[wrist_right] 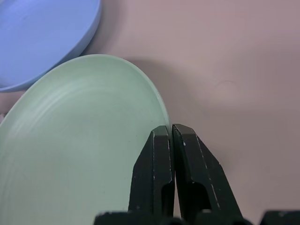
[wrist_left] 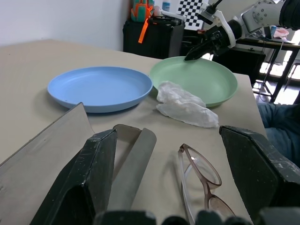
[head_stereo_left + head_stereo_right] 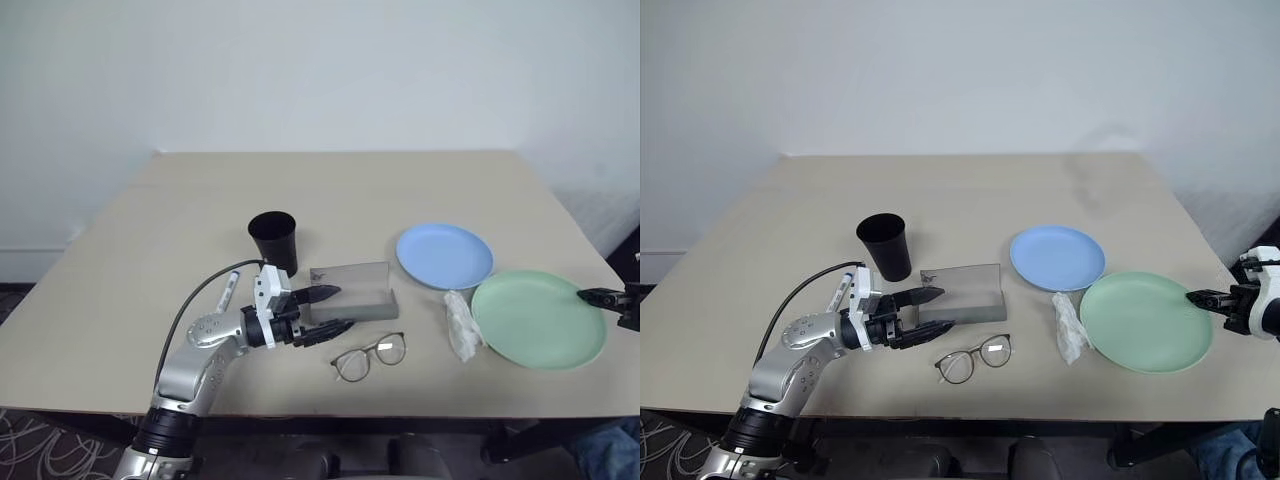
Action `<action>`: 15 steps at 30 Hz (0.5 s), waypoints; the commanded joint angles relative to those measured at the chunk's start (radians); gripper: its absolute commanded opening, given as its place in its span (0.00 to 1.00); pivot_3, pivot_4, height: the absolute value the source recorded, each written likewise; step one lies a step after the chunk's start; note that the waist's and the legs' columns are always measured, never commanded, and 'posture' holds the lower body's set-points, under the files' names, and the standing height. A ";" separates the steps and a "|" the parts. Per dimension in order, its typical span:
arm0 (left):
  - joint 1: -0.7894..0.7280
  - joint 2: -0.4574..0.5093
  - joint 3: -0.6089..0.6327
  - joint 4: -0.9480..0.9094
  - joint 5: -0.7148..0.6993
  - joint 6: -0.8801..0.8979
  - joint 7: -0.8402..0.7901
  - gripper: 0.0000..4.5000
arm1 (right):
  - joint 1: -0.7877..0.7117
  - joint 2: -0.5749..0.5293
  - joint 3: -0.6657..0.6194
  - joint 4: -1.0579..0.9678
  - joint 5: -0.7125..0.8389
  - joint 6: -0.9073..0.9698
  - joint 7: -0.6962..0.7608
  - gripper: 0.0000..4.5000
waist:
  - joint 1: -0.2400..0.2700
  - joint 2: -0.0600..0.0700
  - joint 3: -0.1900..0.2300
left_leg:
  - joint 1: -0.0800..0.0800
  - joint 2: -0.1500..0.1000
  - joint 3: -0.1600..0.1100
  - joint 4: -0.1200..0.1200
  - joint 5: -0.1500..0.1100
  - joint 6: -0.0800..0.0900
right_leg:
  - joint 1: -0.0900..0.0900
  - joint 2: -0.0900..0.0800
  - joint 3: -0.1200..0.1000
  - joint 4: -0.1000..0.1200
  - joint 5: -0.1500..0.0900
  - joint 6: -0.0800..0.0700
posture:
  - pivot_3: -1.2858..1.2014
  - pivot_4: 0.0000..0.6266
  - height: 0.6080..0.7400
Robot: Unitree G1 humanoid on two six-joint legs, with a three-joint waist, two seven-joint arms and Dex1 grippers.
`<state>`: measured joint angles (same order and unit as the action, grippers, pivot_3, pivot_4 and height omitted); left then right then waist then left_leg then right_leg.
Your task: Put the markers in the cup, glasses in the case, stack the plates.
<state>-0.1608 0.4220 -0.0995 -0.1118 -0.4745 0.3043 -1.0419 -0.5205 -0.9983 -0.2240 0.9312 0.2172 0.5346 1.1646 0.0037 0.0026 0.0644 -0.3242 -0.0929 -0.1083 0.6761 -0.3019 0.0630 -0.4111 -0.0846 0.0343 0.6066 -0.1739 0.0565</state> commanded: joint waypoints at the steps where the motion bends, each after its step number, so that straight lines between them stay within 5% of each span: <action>1: -0.013 -0.001 0.002 -0.023 -0.008 -0.006 0.000 0.82 | -0.016 -0.041 -0.013 0.008 0.013 -0.017 0.045 0.01 | 0.000 0.000 0.000 | 0.000 0.000 0.000 0.000 0.000 0.000 | 0.000 0.000 0.000 0.000 0.000 0.000 | 0.52 0.00 1.00; 15: -0.017 0.008 0.000 -0.017 -0.004 -0.006 -0.012 0.82 | -0.048 -0.074 -0.056 0.147 0.016 -0.079 0.033 0.01 | -0.003 0.001 0.000 | 0.000 0.000 0.008 0.000 -0.002 0.002 | -0.001 0.000 0.005 0.000 0.000 0.001 | 0.52 0.00 1.00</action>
<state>-0.1608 0.4235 -0.1001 -0.1118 -0.4733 0.3043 -1.0476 -0.5373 -1.0370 -0.2487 1.0887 0.2063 0.4695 1.1851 0.0003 0.0033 0.0646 -0.3239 -0.0928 -0.0998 0.6760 -0.3038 0.0648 -0.4117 -0.0849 0.0401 0.6063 -0.1734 0.0575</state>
